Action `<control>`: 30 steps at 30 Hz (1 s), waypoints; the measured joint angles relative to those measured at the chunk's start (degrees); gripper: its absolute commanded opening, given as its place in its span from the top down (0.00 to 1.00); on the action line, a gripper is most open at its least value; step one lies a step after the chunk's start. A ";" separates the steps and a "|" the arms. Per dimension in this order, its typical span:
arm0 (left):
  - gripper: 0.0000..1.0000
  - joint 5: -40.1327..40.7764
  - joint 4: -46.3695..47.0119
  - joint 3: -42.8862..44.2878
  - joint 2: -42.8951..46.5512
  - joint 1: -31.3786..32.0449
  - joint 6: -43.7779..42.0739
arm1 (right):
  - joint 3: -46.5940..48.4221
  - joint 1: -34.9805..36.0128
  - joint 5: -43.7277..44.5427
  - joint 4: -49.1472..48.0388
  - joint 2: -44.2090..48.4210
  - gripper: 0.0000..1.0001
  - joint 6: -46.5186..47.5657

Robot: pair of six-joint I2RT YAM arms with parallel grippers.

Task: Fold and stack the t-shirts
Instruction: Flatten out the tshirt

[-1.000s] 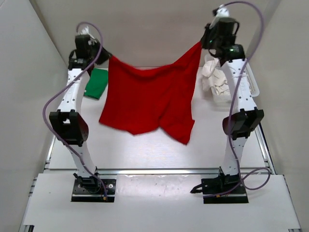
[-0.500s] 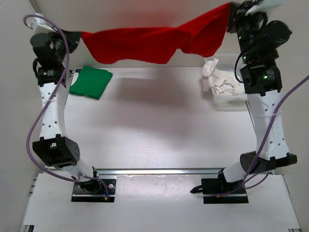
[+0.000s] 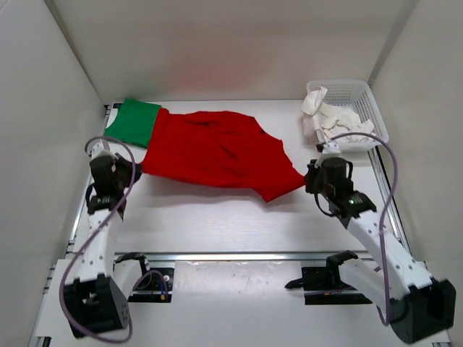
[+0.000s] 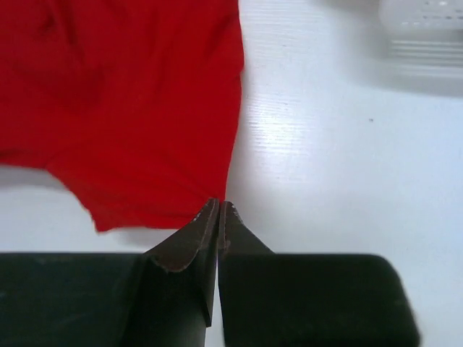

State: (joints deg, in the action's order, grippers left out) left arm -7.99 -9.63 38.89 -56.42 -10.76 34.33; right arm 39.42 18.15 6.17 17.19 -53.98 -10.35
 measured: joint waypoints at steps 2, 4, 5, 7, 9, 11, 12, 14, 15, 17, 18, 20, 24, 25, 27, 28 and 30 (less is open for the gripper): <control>1.00 0.52 -1.38 -4.59 5.81 0.07 -0.50 | -1.66 1.31 0.44 2.38 6.40 1.00 -2.62; 1.00 1.09 -3.76 -6.80 10.40 0.79 -1.33 | -2.16 4.28 1.18 4.55 12.66 1.00 -5.29; 1.00 1.49 -4.96 -7.21 12.35 1.31 -1.88 | -2.51 6.36 1.60 5.49 15.58 1.00 -6.54; 1.00 1.77 -6.40 -7.37 15.21 2.36 -2.75 | -3.06 10.34 2.58 8.66 20.35 1.00 -8.83; 1.00 1.36 -7.41 -7.30 17.25 2.75 -3.28 | -2.86 13.09 3.23 12.31 23.98 0.99 -10.69; 1.00 0.20 -9.53 -5.81 17.84 2.62 -3.23 | -0.07 14.75 3.93 16.98 24.26 1.00 -11.39; 1.00 -0.63 -11.17 -3.74 17.22 2.60 -3.19 | 2.95 15.37 4.26 19.50 23.17 1.00 -11.47; 1.00 -2.32 -15.28 4.92 13.62 3.32 -2.71 | 13.84 16.50 5.99 25.24 18.56 1.00 -10.45; 1.00 -2.80 -16.04 10.01 11.54 4.13 -2.51 | 19.87 16.79 6.84 26.40 16.28 1.00 -9.57; 1.00 -3.56 -16.87 21.51 7.19 6.40 -1.90 | 34.97 16.96 8.66 28.44 10.38 1.00 -7.30; 1.00 -3.96 -17.31 27.80 5.18 7.32 -1.64 | 43.30 16.59 9.55 28.33 6.69 1.00 -5.88; 1.00 -5.62 -17.70 39.54 1.86 7.76 -0.66 | 57.94 14.91 10.62 27.45 0.35 1.00 -3.04; 1.00 -7.72 -16.92 53.37 -1.66 4.48 1.42 | 78.62 11.82 11.76 26.12 -10.16 1.00 2.14; 1.00 -7.76 -17.11 55.41 -2.25 3.89 1.73 | 82.49 12.39 12.48 25.70 -12.63 1.00 3.50; 1.00 -7.74 -18.16 59.47 -4.52 3.37 1.70 | 88.21 13.64 13.16 24.83 -17.51 1.00 6.29; 1.00 -7.39 -18.49 60.74 -5.68 3.45 1.55 | 89.83 13.68 13.05 24.41 -19.56 1.00 7.28; 1.00 -6.12 -19.17 61.79 -8.02 3.56 0.90 | 93.37 11.67 11.37 24.09 -24.61 1.00 8.74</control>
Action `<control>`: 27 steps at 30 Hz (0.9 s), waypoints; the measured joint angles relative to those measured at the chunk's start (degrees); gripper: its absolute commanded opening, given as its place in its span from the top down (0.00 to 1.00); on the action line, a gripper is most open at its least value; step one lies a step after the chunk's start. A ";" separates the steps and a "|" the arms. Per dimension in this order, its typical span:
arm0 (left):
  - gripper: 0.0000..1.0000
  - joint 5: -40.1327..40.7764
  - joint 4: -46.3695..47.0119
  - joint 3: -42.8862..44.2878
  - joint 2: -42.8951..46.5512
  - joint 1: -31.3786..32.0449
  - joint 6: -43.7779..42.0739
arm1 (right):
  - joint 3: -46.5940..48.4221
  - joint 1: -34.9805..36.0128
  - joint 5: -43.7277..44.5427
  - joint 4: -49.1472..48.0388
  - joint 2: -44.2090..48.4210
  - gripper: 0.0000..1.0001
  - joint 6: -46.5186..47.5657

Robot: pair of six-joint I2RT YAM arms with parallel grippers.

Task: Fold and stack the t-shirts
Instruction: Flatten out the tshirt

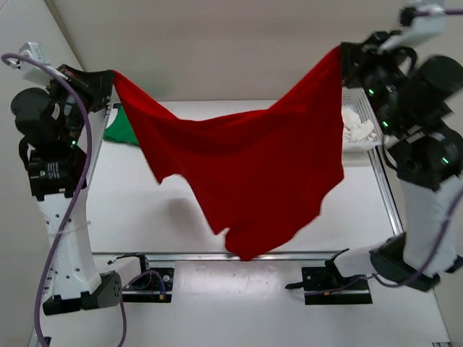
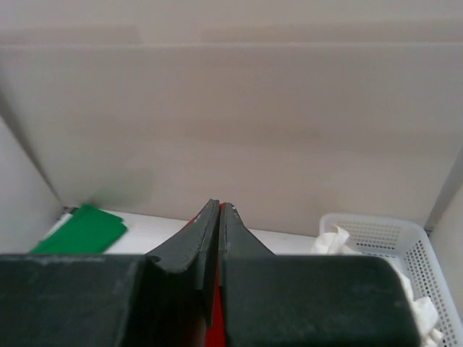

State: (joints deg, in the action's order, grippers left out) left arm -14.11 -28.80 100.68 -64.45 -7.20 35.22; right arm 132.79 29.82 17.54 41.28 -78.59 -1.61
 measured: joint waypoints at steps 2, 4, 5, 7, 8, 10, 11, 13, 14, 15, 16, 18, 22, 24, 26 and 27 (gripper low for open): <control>1.00 1.25 -0.33 -0.98 -1.90 0.20 -0.72 | 0.85 -3.43 -3.04 -0.90 -3.48 1.00 0.33; 1.00 3.32 0.31 -4.57 -3.54 0.98 -1.38 | -2.01 -7.32 -6.19 -2.05 -6.62 1.00 0.35; 1.00 4.07 0.61 -6.73 -4.24 1.46 -1.66 | -3.82 -8.68 -7.13 -2.12 -7.80 1.00 0.35; 1.00 5.33 1.46 -11.41 -6.43 2.54 -2.05 | -6.14 -11.61 -9.62 -1.81 -11.69 1.00 0.33; 1.00 5.79 1.75 -12.96 -7.80 2.97 -2.23 | -6.36 -12.72 -10.84 -1.66 -14.08 1.00 0.31; 1.00 6.51 1.95 -14.23 -12.33 3.89 -2.60 | -5.90 -14.88 -13.29 -1.66 -19.08 1.00 0.22; 1.00 6.73 2.43 -14.14 -14.86 4.31 -2.75 | -5.14 -15.93 -14.05 -1.46 -21.79 1.00 0.17; 1.00 6.84 2.54 -12.52 -20.72 4.79 -2.89 | -1.14 -18.08 -15.58 -0.46 -27.65 1.00 -0.09; 1.00 6.82 2.51 -11.30 -23.23 4.94 -2.89 | 1.01 -19.04 -16.48 -0.66 -30.16 1.00 -0.31; 1.00 6.67 1.42 -8.92 -26.12 4.98 -2.80 | 2.38 -19.93 -17.09 -1.20 -31.87 1.00 -0.46; 1.00 6.62 1.03 -6.19 -28.68 4.96 -2.80 | 3.13 -20.61 -17.27 -1.60 -32.72 1.00 -0.61; 1.00 6.54 0.57 0.04 -32.96 4.76 -2.51 | 4.55 -21.66 -17.38 -2.45 -33.14 1.00 -0.76; 1.00 5.68 0.42 11.43 -35.30 3.48 -1.46 | 9.09 -23.39 -18.18 -8.28 -31.47 1.00 -1.64; 1.00 5.38 1.29 16.06 -34.84 2.16 -1.11 | 11.63 -24.44 -19.85 -10.91 -29.73 1.00 -2.80; 1.00 5.35 2.58 18.69 -33.59 0.61 -1.01 | 12.46 -25.90 -21.03 -12.85 -27.19 1.00 -3.63; 1.00 5.31 3.26 18.91 -32.61 -0.09 -0.87 | 12.28 -26.56 -21.33 -13.66 -25.59 1.00 -3.98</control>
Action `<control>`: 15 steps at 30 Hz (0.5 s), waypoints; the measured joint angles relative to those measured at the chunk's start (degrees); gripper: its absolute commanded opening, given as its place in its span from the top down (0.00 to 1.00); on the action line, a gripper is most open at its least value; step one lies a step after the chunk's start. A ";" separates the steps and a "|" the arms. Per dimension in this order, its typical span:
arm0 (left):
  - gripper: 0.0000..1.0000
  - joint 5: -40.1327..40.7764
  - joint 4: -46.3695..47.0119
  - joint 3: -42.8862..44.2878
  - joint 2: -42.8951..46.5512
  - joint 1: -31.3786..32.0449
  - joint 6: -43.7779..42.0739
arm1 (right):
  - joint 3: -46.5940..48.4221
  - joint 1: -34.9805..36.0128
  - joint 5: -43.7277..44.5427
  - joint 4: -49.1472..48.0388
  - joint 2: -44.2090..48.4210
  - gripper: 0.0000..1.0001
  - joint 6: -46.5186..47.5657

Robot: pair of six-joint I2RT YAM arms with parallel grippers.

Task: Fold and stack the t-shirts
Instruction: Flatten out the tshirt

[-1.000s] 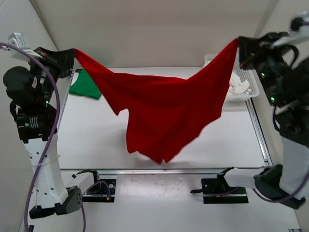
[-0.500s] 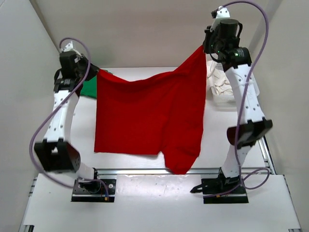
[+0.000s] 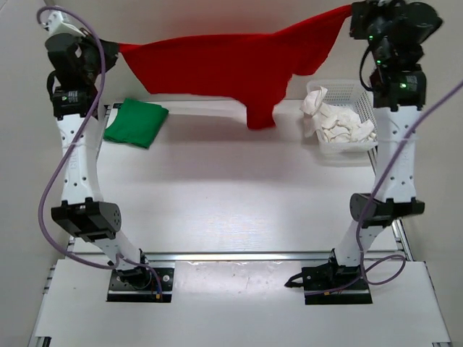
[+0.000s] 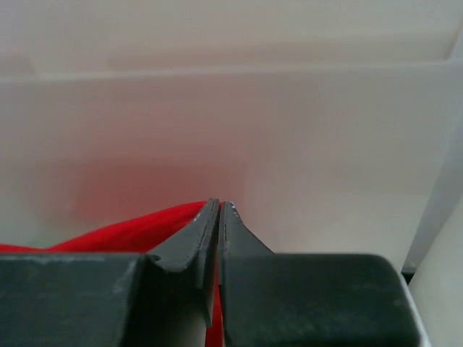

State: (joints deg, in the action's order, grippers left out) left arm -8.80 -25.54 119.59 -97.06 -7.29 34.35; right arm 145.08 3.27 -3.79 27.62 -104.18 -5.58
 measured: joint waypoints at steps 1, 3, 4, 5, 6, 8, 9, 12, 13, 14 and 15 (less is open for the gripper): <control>1.00 -0.02 0.46 -0.04 0.87 -0.59 0.13 | -0.76 -0.44 -0.22 -0.79 1.55 1.00 -0.24; 1.00 -0.09 1.64 -1.01 2.49 -1.07 0.15 | -4.37 -0.72 -0.37 -2.71 4.94 1.00 -0.42; 1.00 0.04 2.23 -2.08 3.23 -1.16 0.13 | -7.04 -0.68 -0.28 -3.39 6.84 1.00 -0.33; 1.00 0.35 2.95 -3.85 4.04 -1.07 -0.11 | -10.49 -0.42 0.02 -4.57 8.68 1.00 -0.15; 1.00 0.72 3.56 -6.03 4.87 -0.92 -0.33 | -14.60 0.09 0.46 -5.46 10.60 1.00 0.13; 1.00 1.73 4.61 -11.93 6.69 -0.52 -0.96 | -26.23 1.29 1.75 -8.09 15.06 1.00 1.09; 1.00 2.27 5.27 -15.39 7.61 -0.31 -1.31 | -31.91 1.77 2.60 -8.90 16.85 1.00 1.36; 1.00 4.83 6.29 -27.85 11.26 0.46 -2.99 | -49.37 3.04 4.33 -10.05 21.20 1.00 1.29; 1.00 5.88 6.23 -32.17 12.83 0.81 -3.61 | -55.30 3.61 5.40 -10.51 22.38 1.00 1.33; 1.00 6.91 6.40 -36.76 14.60 1.18 -4.17 | -61.20 4.44 6.51 -10.40 23.82 1.00 1.22; 1.00 7.74 6.93 -41.44 16.65 1.51 -4.68 | -66.79 5.09 7.65 -9.49 25.42 1.00 1.07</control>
State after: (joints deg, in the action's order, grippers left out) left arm -1.06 -18.61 78.15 -80.40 -5.78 29.67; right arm 78.28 8.36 3.86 18.13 -78.76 -4.51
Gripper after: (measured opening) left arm 0.022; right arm 0.006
